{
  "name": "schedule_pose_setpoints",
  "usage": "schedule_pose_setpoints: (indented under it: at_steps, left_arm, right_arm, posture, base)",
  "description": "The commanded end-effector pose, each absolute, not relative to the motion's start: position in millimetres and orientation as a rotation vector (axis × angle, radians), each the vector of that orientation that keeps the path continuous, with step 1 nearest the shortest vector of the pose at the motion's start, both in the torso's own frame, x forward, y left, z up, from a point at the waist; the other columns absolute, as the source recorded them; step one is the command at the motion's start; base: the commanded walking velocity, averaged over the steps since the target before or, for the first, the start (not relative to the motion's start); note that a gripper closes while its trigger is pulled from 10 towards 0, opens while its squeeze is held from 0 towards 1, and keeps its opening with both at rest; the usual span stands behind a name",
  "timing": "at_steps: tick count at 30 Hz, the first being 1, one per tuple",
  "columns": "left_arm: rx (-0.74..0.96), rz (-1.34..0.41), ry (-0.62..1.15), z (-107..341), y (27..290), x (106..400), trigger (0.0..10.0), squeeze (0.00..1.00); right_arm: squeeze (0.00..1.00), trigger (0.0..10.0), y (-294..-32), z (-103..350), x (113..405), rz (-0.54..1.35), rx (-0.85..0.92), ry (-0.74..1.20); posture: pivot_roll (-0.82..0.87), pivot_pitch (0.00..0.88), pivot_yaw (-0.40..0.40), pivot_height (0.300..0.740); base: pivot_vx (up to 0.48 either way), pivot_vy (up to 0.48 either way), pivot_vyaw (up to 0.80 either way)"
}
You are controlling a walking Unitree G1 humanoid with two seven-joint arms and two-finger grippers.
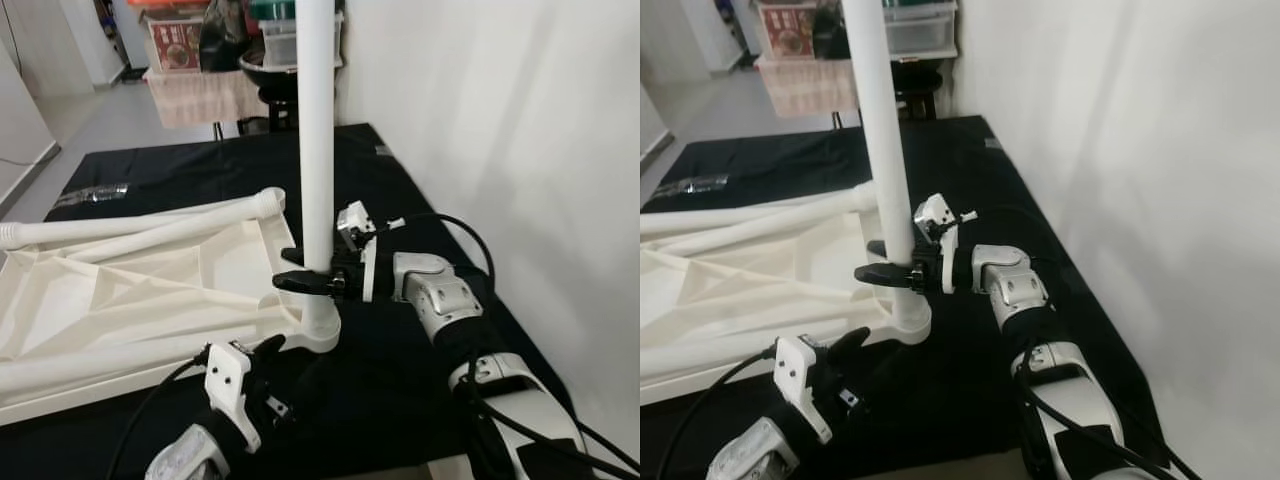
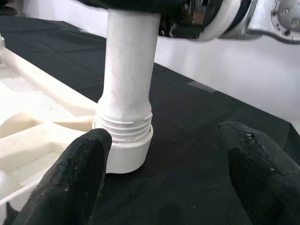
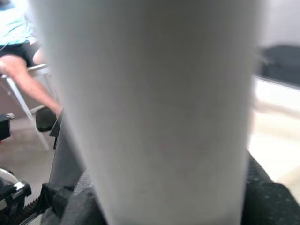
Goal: Building children table
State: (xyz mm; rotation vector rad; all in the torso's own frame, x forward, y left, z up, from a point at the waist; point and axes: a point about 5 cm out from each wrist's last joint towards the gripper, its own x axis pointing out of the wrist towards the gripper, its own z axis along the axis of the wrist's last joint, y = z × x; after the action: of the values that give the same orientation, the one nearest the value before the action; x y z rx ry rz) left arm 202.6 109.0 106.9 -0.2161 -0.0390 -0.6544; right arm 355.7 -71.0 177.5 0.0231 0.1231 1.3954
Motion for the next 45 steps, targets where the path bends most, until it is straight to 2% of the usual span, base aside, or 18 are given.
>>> schedule_pose_setpoints:
  at_steps: [1,8,10,11,12,13,17,23,24,28,29,30,34,35,36,37,41,45]
  left_arm:
    - [-0.215,-0.647,-0.016,102.0,110.0,201.8,10.0,0.0]
    - [-0.22,-0.651,-0.018,103.0,108.5,200.9,10.0,0.0]
    - [-0.222,-0.651,-0.02,104.0,108.7,199.3,10.0,0.0]
    - [-0.222,-0.651,-0.02,104.0,108.7,199.3,10.0,0.0]
    - [-0.223,-0.651,-0.02,104.5,109.5,198.5,10.0,0.0]
    - [-0.225,-0.652,-0.021,105.4,110.4,198.3,10.0,0.0]
    - [-0.226,-0.657,-0.017,105.5,112.1,198.4,10.0,0.0]
    - [-0.238,-0.664,-0.016,105.8,110.0,199.5,10.0,0.0]
    - [-0.236,-0.656,-0.019,105.9,110.1,199.6,10.0,0.0]
    - [-0.234,-0.648,-0.022,106.1,110.0,199.7,10.0,0.0]
    - [-0.235,-0.649,-0.022,106.1,109.9,199.8,10.0,0.0]
    - [-0.236,-0.651,-0.021,105.9,109.7,199.9,10.0,0.0]
    - [-0.238,-0.657,-0.017,105.4,109.4,199.9,10.0,0.0]
    - [-0.239,-0.659,-0.016,105.0,109.3,200.3,10.0,0.0]
    - [-0.239,-0.66,-0.015,104.8,109.2,200.7,10.0,0.0]
    - [-0.24,-0.66,-0.014,104.4,109.3,201.1,10.0,0.0]
    - [-0.237,-0.66,-0.012,103.1,109.1,201.8,10.0,0.0]
    - [-0.234,-0.66,-0.012,102.1,108.8,201.9,10.0,0.0]
  right_arm:
    - [0.0,0.0,-62.7,171.0,352.7,1.434,0.072,0.149]
    - [0.0,0.0,-85.0,161.0,359.0,1.253,0.048,0.14]
    - [0.0,0.0,-97.4,148.8,365.0,0.902,0.041,0.134]
    - [0.0,0.0,-97.4,148.8,365.0,0.902,0.041,0.134]
    - [0.0,0.0,-102.8,134.7,361.4,0.601,0.112,0.159]
    - [0.0,0.0,-93.0,115.3,338.0,0.531,0.119,0.209]
    - [0.0,0.0,-77.1,106.7,310.8,0.581,0.027,0.21]
    - [0.0,0.0,-80.7,103.8,325.4,0.635,0.027,0.271]
    - [0.0,10.0,-78.2,104.7,326.5,0.649,0.016,0.278]
    - [0.0,10.0,-73.1,112.5,328.5,0.672,0.03,0.259]
    - [0.97,10.0,-70.5,118.6,330.3,0.707,0.046,0.244]
    - [1.0,10.0,-66.4,129.3,330.7,0.77,0.051,0.216]
    - [1.0,10.0,-61.4,148.5,331.3,0.884,0.047,0.151]
    - [0.49,10.0,-60.7,160.7,331.9,1.023,0.022,0.097]
    - [0.49,10.0,-61.2,168.0,332.6,1.119,0.003,0.065]
    - [0.0,10.0,-63.2,173.7,333.2,1.232,-0.019,0.044]
    - [0.0,10.0,-69.1,176.8,345.4,1.369,-0.089,0.068]
    - [0.0,10.0,-69.7,179.5,358.9,1.319,-0.051,0.101]
  posture:
    - [0.04,0.0,-0.002,0.74]
    - [0.02,0.0,-0.003,0.74]
    - [0.02,0.0,-0.005,0.74]
    - [0.02,0.0,-0.005,0.74]
    - [0.0,0.0,-0.002,0.74]
    - [0.0,0.0,0.012,0.74]
    - [-0.03,0.0,0.024,0.74]
    - [0.0,0.0,0.008,0.74]
    - [0.0,0.0,0.008,0.74]
    - [0.0,0.0,0.007,0.74]
    - [0.0,0.0,0.007,0.74]
    - [0.01,0.0,0.007,0.74]
    - [0.01,0.0,0.009,0.74]
    - [0.01,0.0,0.007,0.74]
    - [0.01,0.0,0.007,0.74]
    - [0.02,0.0,0.007,0.74]
    - [0.02,0.0,0.005,0.74]
    - [0.04,0.0,0.0,0.74]
  base:
    - [0.0,0.0,0.0]
    - [0.0,0.0,0.0]
    - [0.0,0.0,0.0]
    - [0.0,0.0,0.0]
    - [0.0,0.0,0.0]
    - [0.0,0.0,0.0]
    - [0.0,0.0,0.0]
    - [0.0,0.0,0.0]
    - [0.0,0.0,0.0]
    - [0.0,0.0,0.0]
    - [0.0,0.0,0.0]
    - [0.0,0.0,0.0]
    - [0.0,0.0,0.0]
    - [0.0,0.0,0.0]
    - [0.0,0.0,0.0]
    - [0.0,0.0,0.0]
    - [0.0,0.0,0.0]
    - [0.0,0.0,0.0]
